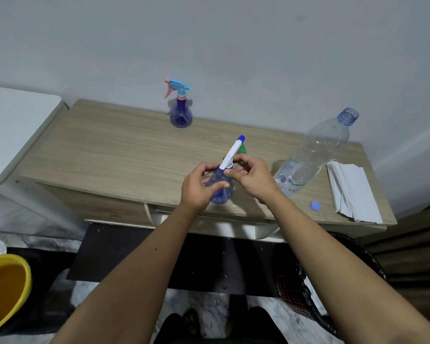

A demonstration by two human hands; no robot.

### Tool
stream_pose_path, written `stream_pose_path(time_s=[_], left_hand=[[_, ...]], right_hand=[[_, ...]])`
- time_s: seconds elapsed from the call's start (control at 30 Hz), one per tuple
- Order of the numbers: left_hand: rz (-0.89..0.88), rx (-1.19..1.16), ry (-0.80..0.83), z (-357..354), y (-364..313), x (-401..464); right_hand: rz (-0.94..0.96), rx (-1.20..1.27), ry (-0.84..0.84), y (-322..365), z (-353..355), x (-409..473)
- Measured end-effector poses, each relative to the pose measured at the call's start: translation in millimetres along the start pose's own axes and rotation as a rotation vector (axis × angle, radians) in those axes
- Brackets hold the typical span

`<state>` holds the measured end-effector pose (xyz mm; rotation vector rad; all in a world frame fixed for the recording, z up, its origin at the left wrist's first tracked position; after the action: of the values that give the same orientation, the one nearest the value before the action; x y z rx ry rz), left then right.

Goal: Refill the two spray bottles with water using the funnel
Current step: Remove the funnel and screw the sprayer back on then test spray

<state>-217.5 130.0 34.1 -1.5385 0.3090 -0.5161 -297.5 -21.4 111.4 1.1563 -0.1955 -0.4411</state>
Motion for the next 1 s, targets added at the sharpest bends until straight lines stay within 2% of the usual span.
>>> stream_pose_path(time_s=[0.8, 1.0], left_hand=[[0.000, 0.138, -0.020, 0.5, 1.8, -7.2], [-0.015, 0.192, 0.009, 3.8, -4.2, -7.8]], right_hand=[[0.015, -0.111, -0.119, 2.7, -7.8, -6.6], [0.015, -0.050, -0.108, 2.4, -3.0, -7.2]])
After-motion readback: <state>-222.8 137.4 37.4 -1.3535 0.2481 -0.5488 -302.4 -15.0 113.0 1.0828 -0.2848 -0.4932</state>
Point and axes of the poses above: each hand's wrist, its own x-axis towards the middle knuckle, its own z-axis out of the back of the hand, y = z × x, the point moved 1 cm from there along x, towards the middle knuckle, and after that the axes turned 1 degree about -z, right-handed, at the moved point
